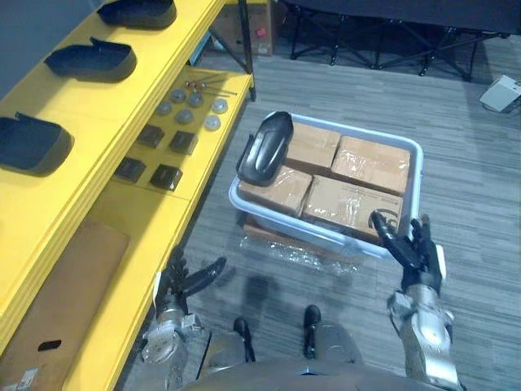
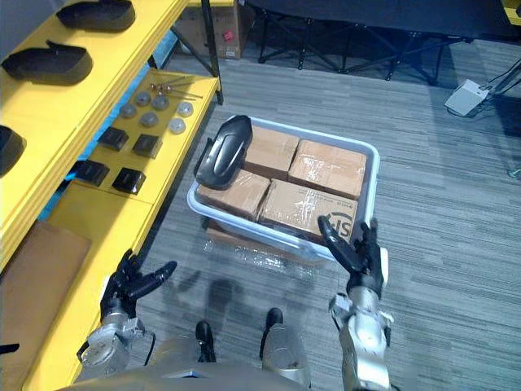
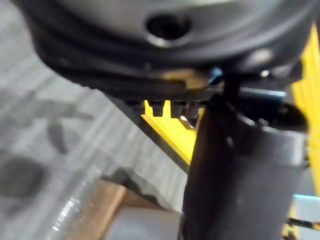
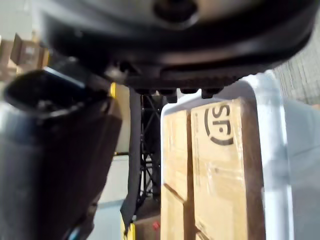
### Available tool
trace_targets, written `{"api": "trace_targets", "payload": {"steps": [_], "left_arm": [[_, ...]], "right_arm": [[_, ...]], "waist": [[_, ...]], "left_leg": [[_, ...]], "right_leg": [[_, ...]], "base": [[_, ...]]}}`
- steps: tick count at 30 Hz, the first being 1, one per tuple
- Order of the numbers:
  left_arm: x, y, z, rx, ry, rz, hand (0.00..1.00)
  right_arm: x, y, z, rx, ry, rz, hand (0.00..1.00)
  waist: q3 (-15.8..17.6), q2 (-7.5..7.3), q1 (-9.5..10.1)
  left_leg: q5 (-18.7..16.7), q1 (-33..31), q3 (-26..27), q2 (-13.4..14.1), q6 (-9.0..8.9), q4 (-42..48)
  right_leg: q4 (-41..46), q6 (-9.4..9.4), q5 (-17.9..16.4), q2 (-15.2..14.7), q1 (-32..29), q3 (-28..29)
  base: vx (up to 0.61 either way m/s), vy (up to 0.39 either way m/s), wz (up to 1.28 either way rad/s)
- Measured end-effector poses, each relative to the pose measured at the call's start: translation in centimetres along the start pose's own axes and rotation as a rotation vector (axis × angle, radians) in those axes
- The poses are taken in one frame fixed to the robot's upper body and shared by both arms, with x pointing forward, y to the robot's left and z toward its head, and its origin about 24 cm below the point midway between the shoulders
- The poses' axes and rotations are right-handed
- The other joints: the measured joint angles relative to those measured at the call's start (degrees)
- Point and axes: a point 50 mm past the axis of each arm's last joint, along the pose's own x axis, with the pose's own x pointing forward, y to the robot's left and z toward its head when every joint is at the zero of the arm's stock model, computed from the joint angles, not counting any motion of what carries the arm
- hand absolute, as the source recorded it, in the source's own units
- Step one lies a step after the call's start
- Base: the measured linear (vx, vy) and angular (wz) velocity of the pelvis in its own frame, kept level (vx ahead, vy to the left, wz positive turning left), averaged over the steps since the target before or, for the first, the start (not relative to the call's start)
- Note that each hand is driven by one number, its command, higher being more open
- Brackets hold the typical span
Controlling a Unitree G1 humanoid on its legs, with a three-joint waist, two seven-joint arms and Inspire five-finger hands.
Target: Walk over and take three plastic housings, then place them on the shelf
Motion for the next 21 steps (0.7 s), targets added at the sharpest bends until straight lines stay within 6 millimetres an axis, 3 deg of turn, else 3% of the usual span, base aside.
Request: {"api": "trace_targets", "payload": {"steps": [2, 4, 5, 6, 11, 14, 17, 21], "left_arm": [[0.4, 0.3, 0.4, 0.049, -0.016, 0.014, 1.0], [1.2, 0.4, 1.6, 0.053, -0.059, 0.018, 1.0], [1.3, 0.3, 1.9, 0.052, -0.071, 0.011, 1.0], [1.6, 0.1, 2.4, 0.048, -0.094, -0.015, 1.0], [1.8, -1.1, 2.2, 0.062, -0.09, -0.114, 1.0], [1.9, -1.9, 0.6, 0.046, -0.024, -0.17, 1.0], [2.0, -2.8, -0.1, 0.01, 0.017, -0.216, 1.0], [2.0, -2.6, -1.1, -0.006, 0.053, -0.217, 1.0]], "right_arm": [[2.4, 0.9, 2.2, -0.013, -0.073, 0.022, 1.0], [6.2, 2.4, 6.7, -0.05, -0.206, 0.026, 1.0], [7.1, 2.6, 8.0, -0.054, -0.238, 0.023, 1.0], [9.2, 3.2, 11.2, -0.061, -0.309, 0.015, 1.0], [12.6, 5.0, 19.6, -0.137, -0.486, 0.052, 1.0], [13.1, 7.4, 22.8, -0.142, -0.549, 0.134, 1.0], [13.6, 8.5, 25.3, -0.117, -0.58, 0.151, 1.0], [14.4, 8.3, 25.4, -0.083, -0.531, 0.132, 1.0]], "waist": [[1.74, -0.65, 1.39], [4.83, -1.24, 2.89], [5.54, -1.12, 3.23], [7.37, -0.97, 4.27], [10.31, 0.35, 7.74], [11.9, 1.29, 9.61], [13.55, 2.6, 11.9], [14.6, 3.62, 14.42]], "left_leg": [[0.24, -1.57, -0.82, -0.46, 0.63, 1.04], [0.74, -2.99, -1.85, -1.35, 1.42, 1.62], [0.72, -3.65, -2.17, -1.48, 1.5, 2.06], [0.92, -4.7, -2.94, -1.9, 1.87, 2.69], [1.38, -9.22, -5.25, -2.51, 2.39, 5.6], [1.31, -10.99, -7.75, -2.67, 2.29, 7.96], [0.83, -12.97, -10.2, -2.7, 2.06, 10.12], [-0.08, -13.9, -11.96, -3.35, 2.22, 11.74]], "right_leg": [[-2.47, 0.26, 1.95, -0.34, 0.45, -0.76], [-4.46, 0.42, 3.54, -1.07, 0.38, -1.84], [-4.86, 0.54, 3.86, -1.2, 0.35, -2.17], [-5.12, 0.44, 4.58, -1.7, 0.14, -3.03], [-4.84, 0.8, 5.55, -2.4, -1.64, -5.21], [-3.32, 0.8, 5.53, -2.88, -2.28, -6.79], [-0.44, 0.11, 4.49, -3.51, -3.6, -9.0], [3.32, -0.05, 1.43, -4.89, -4.73, -11.1]], "base": [[-0.17, 0.084, 0.17], [-0.21, 0.066, 0.25], [-0.16, 0.053, 0.29], [-0.13, 0.054, 0.25], [-0.05, 0.036, 0.23], [0.01, 0.02, 0.17], [-0.04, 0.007, 0.21], [-0.1, 0.012, 0.28]]}}
